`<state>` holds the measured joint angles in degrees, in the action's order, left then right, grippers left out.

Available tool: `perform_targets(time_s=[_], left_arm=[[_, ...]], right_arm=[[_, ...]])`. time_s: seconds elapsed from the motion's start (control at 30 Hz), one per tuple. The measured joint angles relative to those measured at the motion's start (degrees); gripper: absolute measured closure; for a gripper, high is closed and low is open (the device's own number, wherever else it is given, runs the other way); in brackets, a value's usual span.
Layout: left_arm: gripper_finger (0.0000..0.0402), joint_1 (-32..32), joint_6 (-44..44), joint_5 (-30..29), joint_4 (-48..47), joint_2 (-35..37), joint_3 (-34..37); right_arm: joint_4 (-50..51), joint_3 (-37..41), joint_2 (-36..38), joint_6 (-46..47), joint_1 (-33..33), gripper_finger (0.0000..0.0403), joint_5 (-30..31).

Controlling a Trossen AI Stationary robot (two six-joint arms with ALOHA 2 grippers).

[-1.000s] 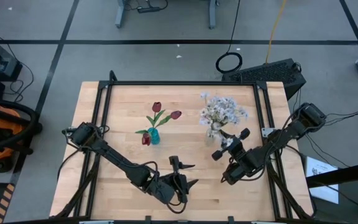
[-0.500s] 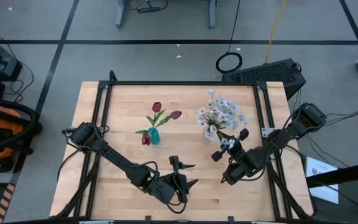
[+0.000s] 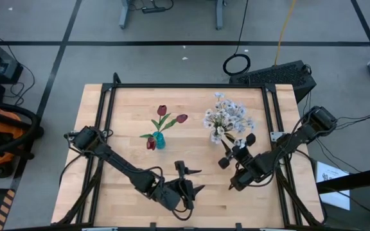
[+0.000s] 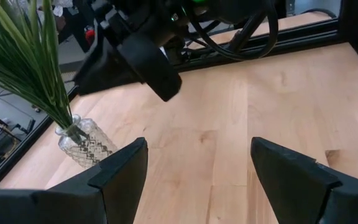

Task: Sort flowers into vase by color
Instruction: Adjust the transparent vase, then return to Home Position

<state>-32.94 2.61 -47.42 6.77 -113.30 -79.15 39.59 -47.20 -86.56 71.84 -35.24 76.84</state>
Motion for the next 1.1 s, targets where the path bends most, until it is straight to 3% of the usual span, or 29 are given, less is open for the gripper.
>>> perform_targets(time_s=[0.23,0.5,0.67,0.8,0.97,1.1], left_arm=[[0.0112,-0.97,-0.60,-0.20,-0.06,2.25,0.04],[0.0112,-3.38,-1.92,-0.83,-0.79,6.69,0.03],[0.0116,-5.44,0.28,-1.02,-8.48,11.33,0.03],[0.0147,-7.15,4.62,-1.07,-15.37,15.08,0.03],[0.0215,-9.26,10.07,-1.47,-24.47,18.81,0.02],[0.0271,-11.63,16.33,-5.24,-31.59,21.92,0.02]], right_arm=[[0.85,0.00,0.00,-0.07,-2.80,0.0253,-3.72],[2.54,0.02,0.00,-0.05,-7.15,0.0234,-12.79],[2.57,-0.04,0.59,0.82,-10.98,0.0234,-13.00],[2.47,-1.86,2.59,-2.98,-13.95,0.0234,-14.03],[2.45,-4.36,5.83,-11.17,-17.58,0.0235,-13.70],[2.49,-5.01,9.52,-16.88,-19.81,0.0252,-12.12]])
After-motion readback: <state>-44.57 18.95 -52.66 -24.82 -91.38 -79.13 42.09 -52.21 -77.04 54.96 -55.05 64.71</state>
